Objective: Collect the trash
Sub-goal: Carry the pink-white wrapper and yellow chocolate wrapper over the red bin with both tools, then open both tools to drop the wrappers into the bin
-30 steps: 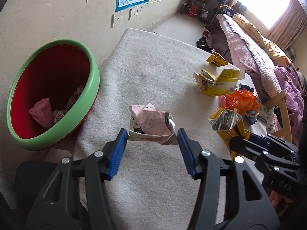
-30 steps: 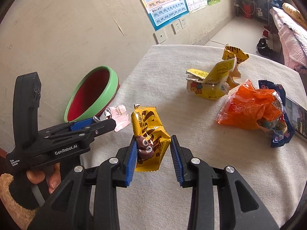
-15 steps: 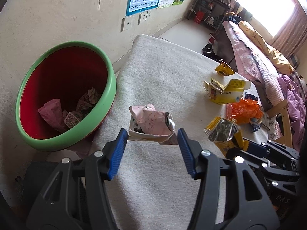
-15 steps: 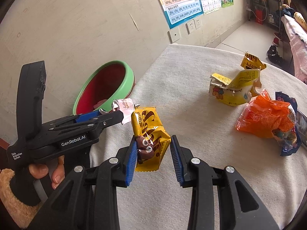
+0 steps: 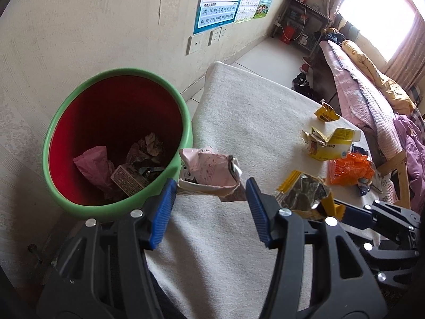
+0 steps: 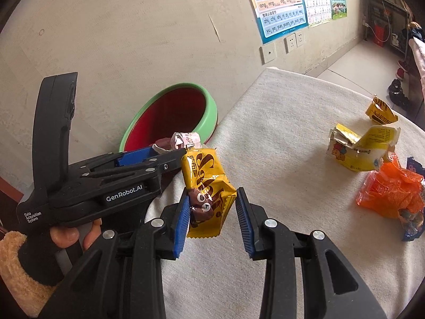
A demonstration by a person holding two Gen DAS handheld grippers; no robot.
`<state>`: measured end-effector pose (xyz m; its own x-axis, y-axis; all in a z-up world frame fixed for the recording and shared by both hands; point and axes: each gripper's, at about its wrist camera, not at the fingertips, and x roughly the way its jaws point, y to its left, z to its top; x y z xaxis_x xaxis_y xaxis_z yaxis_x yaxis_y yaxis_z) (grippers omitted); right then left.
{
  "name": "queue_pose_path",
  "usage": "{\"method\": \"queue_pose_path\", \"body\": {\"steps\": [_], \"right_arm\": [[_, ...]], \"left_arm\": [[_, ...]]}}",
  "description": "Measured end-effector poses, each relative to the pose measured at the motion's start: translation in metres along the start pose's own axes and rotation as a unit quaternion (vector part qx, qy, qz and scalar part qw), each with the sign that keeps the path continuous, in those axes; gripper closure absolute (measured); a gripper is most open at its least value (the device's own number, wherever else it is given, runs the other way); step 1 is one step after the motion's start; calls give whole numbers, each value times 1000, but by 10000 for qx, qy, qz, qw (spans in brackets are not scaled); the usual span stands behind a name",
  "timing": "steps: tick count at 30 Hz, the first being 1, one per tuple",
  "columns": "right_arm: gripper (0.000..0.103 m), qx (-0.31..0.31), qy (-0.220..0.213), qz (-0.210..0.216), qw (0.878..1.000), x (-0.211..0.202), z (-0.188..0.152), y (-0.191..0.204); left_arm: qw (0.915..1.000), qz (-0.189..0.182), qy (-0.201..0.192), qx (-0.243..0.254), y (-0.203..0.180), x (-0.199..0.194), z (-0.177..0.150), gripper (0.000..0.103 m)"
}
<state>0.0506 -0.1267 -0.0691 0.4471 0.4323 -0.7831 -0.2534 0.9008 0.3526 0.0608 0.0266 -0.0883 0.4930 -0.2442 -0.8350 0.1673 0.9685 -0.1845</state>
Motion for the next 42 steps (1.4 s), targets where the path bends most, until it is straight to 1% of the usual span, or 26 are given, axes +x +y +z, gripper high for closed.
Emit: {"method": "queue_pose_path", "body": {"steps": [10, 11, 24, 34, 42], "right_arm": [[70, -91, 43, 22, 9999, 7, 8, 5], [70, -95, 45, 21, 9999, 7, 8, 6], [70, -365, 100, 59, 9993, 17, 16, 25], [69, -787, 152, 99, 9967, 36, 45, 50], [69, -929, 19, 150, 9956, 49, 75, 65]], "left_arm": [[9993, 216, -158, -278, 32, -8, 5, 51], [9992, 222, -171, -287, 34, -9, 5, 58], [9976, 351, -323, -509, 63, -14, 18, 57], [9958, 587, -361, -603, 84, -9, 26, 57], [9940, 727, -366, -728, 98, -4, 31, 57]]}}
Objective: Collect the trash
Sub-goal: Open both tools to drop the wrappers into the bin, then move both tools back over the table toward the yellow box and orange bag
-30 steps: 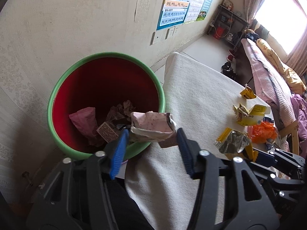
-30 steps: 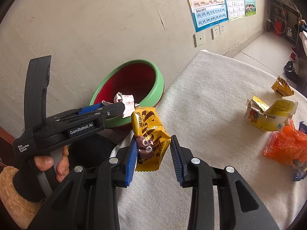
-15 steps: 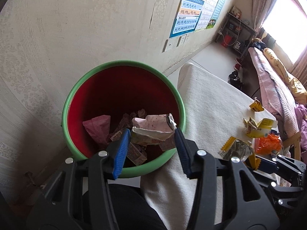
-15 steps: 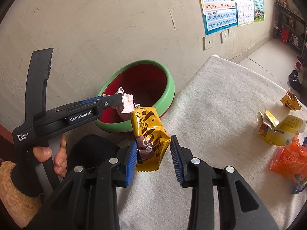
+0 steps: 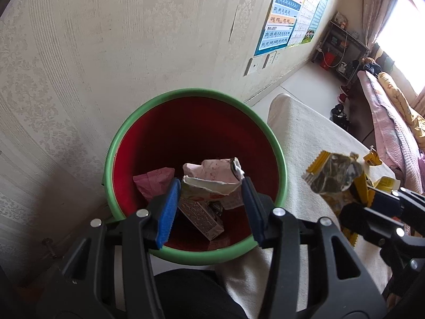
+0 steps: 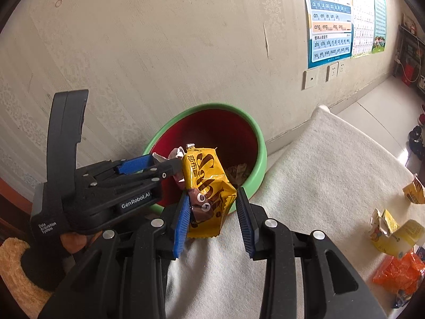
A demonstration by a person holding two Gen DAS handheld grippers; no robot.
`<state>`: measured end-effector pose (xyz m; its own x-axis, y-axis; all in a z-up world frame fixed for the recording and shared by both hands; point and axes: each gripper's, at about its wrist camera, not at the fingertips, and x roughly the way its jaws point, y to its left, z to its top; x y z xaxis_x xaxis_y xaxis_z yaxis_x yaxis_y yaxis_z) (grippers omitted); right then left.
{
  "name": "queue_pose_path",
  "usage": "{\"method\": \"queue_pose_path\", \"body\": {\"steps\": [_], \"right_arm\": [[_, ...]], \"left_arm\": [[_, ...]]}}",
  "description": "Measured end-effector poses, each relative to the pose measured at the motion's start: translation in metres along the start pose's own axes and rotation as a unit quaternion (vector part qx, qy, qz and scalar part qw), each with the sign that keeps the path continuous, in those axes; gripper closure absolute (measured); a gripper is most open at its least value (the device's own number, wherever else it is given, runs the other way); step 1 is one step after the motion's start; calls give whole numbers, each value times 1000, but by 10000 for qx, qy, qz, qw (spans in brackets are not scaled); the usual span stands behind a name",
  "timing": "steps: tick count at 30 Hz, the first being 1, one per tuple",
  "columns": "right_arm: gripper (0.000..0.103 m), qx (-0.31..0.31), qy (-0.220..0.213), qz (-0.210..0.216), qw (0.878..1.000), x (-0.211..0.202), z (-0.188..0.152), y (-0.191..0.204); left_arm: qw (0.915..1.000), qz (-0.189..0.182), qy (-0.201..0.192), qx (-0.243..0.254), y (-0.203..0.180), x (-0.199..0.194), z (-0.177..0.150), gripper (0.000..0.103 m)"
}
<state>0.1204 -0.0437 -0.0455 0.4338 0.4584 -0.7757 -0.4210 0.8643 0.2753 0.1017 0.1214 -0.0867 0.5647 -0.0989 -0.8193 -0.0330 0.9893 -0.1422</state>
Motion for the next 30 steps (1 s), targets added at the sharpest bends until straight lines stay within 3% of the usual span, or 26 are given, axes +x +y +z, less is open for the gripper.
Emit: {"method": "queue_pose_path", "body": {"steps": [8, 10, 17, 21, 23, 27, 30], "right_arm": [[66, -82, -193, 124, 9997, 7, 29, 18], [46, -38, -265, 196, 9995, 5, 31, 20], [38, 281, -321, 38, 9991, -16, 6, -11], [38, 699, -342, -624, 9950, -46, -33, -65], [38, 1029, -400, -1130, 9874, -67, -55, -100], [32, 1672, -473, -2278, 9581, -104, -94, -166], [31, 2230, -389, -2724, 9352, -121, -120, -212]], "left_arm": [[9998, 152, 43, -139, 10, 4, 1, 54], [9995, 203, 80, -215, 13, 6, -1, 36], [9992, 212, 166, -280, 17, 6, -11, 34], [9995, 171, 36, -247, 10, 0, -11, 33], [9998, 111, -7, -172, 1, -3, -12, 32], [9999, -117, -30, 16, -27, -5, -12, 31], [9988, -372, 29, 329, -60, -4, -13, 30]]}}
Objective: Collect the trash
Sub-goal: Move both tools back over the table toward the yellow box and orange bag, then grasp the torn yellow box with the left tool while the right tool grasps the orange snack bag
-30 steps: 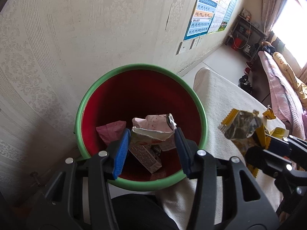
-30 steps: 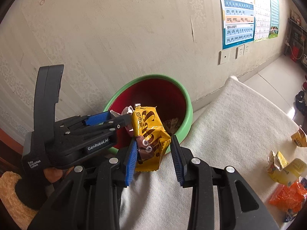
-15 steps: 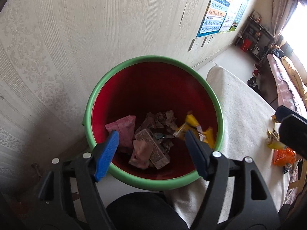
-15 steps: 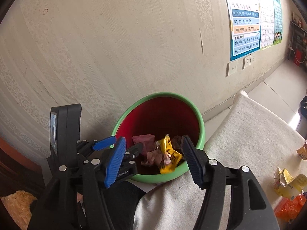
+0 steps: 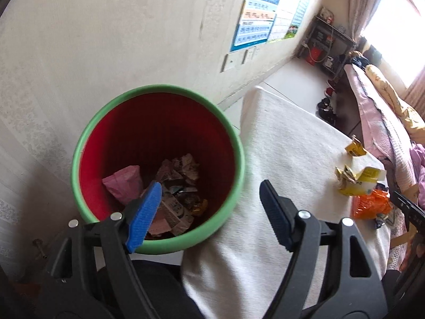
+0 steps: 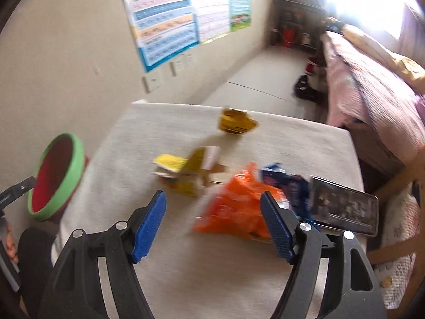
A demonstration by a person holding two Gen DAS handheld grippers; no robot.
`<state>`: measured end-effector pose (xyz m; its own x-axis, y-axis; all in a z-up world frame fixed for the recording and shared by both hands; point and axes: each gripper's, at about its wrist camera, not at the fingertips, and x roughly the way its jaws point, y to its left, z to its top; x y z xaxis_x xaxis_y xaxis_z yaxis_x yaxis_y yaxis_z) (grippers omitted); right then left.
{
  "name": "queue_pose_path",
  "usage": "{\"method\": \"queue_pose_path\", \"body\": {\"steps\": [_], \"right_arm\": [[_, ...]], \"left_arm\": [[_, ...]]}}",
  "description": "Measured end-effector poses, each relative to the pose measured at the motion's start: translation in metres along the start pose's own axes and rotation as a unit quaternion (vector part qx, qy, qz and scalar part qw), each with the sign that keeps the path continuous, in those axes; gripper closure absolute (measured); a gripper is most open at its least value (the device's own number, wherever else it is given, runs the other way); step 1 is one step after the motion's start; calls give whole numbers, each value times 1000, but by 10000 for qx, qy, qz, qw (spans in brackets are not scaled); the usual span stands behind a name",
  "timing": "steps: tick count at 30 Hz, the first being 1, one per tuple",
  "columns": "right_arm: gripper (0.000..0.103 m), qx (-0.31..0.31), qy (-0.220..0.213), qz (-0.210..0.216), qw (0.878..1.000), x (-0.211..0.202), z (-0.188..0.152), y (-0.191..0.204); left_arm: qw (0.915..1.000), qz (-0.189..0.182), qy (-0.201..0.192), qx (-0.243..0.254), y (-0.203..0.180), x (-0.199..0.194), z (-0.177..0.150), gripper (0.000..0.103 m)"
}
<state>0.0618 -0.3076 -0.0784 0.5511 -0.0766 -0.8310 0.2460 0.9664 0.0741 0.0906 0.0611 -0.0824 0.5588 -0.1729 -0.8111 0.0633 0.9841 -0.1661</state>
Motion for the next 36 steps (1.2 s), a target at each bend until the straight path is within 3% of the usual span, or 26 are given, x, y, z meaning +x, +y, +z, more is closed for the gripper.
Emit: {"method": "queue_pose_path", "body": {"steps": [2, 6, 8, 9, 12, 18, 25, 27, 31, 36], "right_arm": [[29, 154, 154, -131, 9997, 10, -4, -22], [29, 321, 547, 161, 9979, 30, -11, -41], [29, 268, 702, 199, 9970, 40, -14, -40], [38, 287, 751, 315, 9963, 43, -16, -37], [46, 182, 759, 663, 9947, 39, -23, -24], [47, 49, 740, 1069, 9915, 22, -54, -2], [45, 385, 748, 1216, 9890, 15, -69, -12], [45, 343, 735, 1191, 9896, 15, -67, -11], [44, 358, 726, 1198, 9895, 15, -67, -11], [44, 379, 727, 1203, 9893, 16, -66, -11]], "left_arm": [[9996, -169, 33, 229, -23, 2, 0, 27], [9965, -530, 172, 618, -66, 6, -2, 26], [9943, -672, 216, 805, -88, 7, -3, 26], [9927, -754, 242, 909, -100, 8, -4, 25], [9878, -976, 299, 1176, -133, 10, -6, 24], [9760, -1355, 534, 1620, -199, 32, -4, 24], [9671, -1221, 862, 2058, -256, 80, -2, 24], [9646, -1137, 1051, 2137, -265, 94, -2, 43], [9599, -1479, 1165, 2077, -266, 91, -3, 78], [9581, -1461, 1028, 2238, -250, 72, -12, 83]]}}
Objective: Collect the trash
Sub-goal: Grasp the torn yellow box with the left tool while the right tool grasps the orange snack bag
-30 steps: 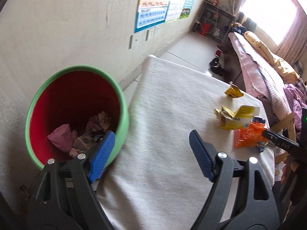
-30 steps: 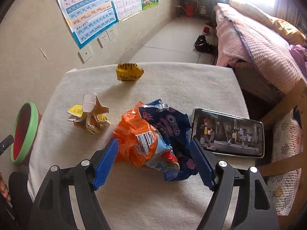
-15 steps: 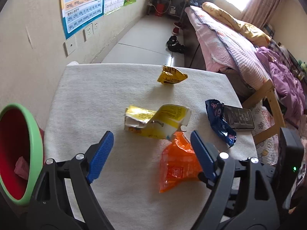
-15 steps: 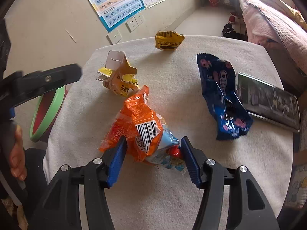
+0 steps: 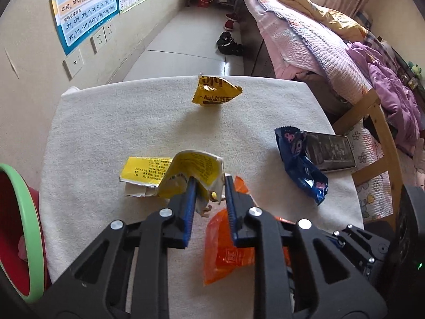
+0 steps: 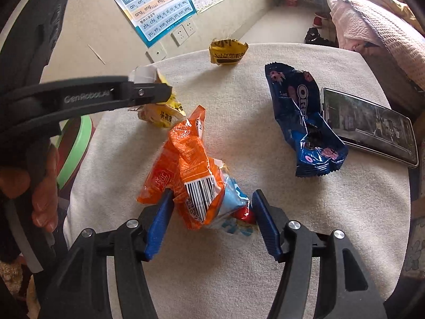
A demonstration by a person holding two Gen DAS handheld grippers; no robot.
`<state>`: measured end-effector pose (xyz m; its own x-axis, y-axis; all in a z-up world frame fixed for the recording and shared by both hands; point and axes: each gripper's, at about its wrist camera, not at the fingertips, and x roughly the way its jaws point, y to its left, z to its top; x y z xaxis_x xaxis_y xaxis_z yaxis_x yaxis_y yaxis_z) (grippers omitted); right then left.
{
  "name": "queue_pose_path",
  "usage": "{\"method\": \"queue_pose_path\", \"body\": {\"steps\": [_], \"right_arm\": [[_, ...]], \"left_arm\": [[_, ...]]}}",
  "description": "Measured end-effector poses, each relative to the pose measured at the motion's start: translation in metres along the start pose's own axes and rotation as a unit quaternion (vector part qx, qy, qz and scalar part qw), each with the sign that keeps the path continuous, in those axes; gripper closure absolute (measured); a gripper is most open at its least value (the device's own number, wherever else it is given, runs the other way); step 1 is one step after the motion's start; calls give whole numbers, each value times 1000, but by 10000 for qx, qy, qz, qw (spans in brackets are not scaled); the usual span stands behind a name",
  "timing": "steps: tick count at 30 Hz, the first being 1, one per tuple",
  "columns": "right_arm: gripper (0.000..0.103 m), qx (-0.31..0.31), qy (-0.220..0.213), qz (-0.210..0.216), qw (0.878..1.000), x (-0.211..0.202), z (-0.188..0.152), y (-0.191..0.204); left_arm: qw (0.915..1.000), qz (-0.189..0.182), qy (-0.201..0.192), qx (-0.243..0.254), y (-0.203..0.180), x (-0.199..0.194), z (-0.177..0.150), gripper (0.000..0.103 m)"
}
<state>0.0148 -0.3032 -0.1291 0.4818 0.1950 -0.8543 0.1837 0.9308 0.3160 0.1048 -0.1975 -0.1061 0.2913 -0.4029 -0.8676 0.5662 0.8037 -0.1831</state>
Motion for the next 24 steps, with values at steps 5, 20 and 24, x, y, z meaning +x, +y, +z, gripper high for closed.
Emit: {"method": "queue_pose_path", "body": {"steps": [5, 20, 24], "right_arm": [[44, 12, 10, -8, 10000, 0, 0, 0], [44, -23, 363, -239, 9991, 16, -9, 7], [45, -28, 389, -254, 9989, 18, -13, 7]], "left_arm": [[9992, -213, -3, -332, 24, -24, -34, 92], [9910, -59, -180, -1322, 78, -71, -95, 47], [9905, -105, -366, -1322, 75, -77, -84, 40]]}}
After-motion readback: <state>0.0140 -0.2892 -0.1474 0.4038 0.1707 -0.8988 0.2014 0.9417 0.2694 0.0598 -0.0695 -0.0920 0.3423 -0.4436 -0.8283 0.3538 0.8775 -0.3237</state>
